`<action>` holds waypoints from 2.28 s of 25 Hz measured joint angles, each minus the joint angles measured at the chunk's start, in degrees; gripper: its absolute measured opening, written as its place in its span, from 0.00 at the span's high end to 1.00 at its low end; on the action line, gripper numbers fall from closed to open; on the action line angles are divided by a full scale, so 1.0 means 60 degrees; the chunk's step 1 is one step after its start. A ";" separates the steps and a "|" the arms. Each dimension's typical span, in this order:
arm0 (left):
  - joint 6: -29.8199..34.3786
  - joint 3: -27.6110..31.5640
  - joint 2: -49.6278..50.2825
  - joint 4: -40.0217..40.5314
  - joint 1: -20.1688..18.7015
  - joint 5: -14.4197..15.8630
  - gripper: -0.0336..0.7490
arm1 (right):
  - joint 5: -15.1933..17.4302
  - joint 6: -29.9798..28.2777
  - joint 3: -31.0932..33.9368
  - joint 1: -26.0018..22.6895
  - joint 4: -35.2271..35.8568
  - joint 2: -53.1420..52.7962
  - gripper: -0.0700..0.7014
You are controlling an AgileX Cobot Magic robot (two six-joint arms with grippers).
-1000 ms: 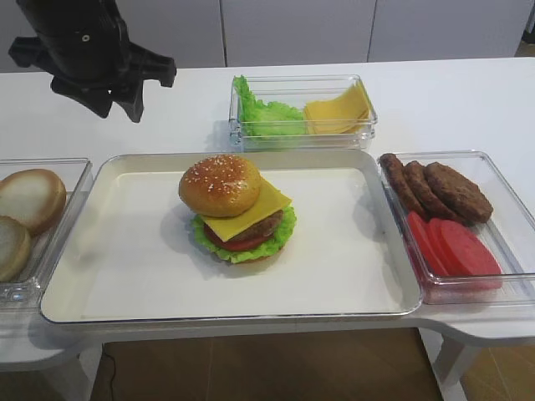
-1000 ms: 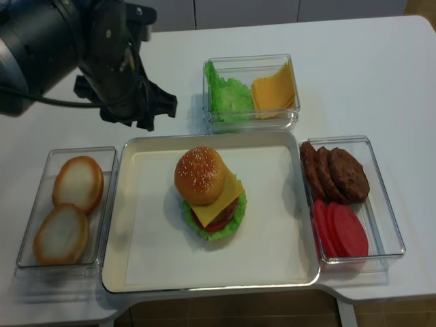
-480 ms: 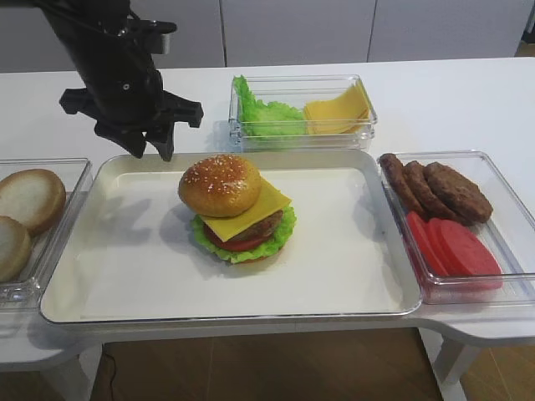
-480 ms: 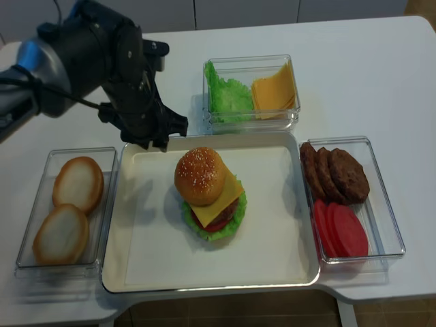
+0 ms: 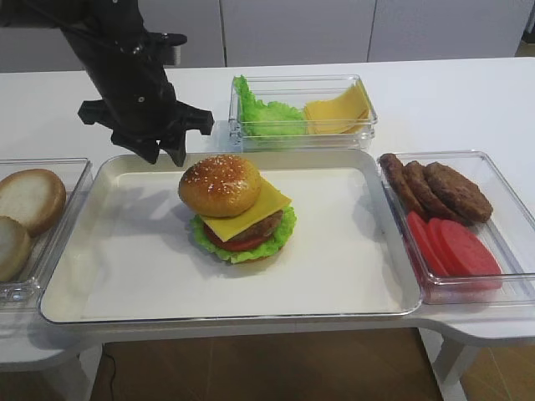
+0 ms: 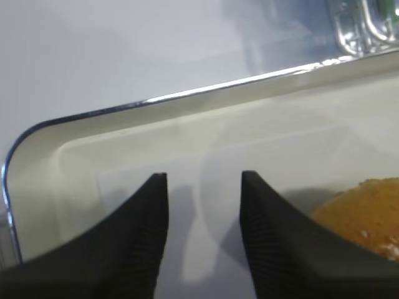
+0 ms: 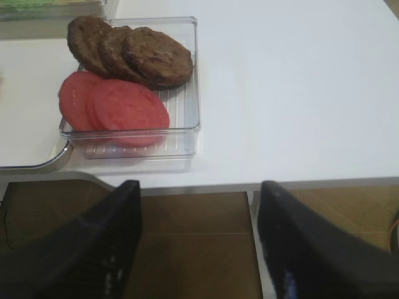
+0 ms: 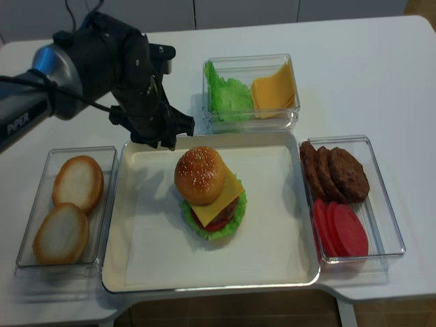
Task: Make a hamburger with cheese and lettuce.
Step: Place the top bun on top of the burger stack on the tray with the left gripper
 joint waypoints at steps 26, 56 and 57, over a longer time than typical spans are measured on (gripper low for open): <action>0.1540 0.0000 0.0404 -0.1325 0.0000 -0.0461 0.59 | 0.0000 0.0000 0.0000 0.0000 0.0000 0.0000 0.33; 0.2570 -0.0263 0.0404 -0.2110 0.0000 0.0277 0.59 | 0.0000 0.0000 0.0000 0.0000 0.0000 0.0000 0.33; 0.2570 -0.0354 0.0386 -0.2110 0.0000 0.0277 0.59 | 0.0000 0.0000 0.0000 0.0000 0.0000 0.0000 0.33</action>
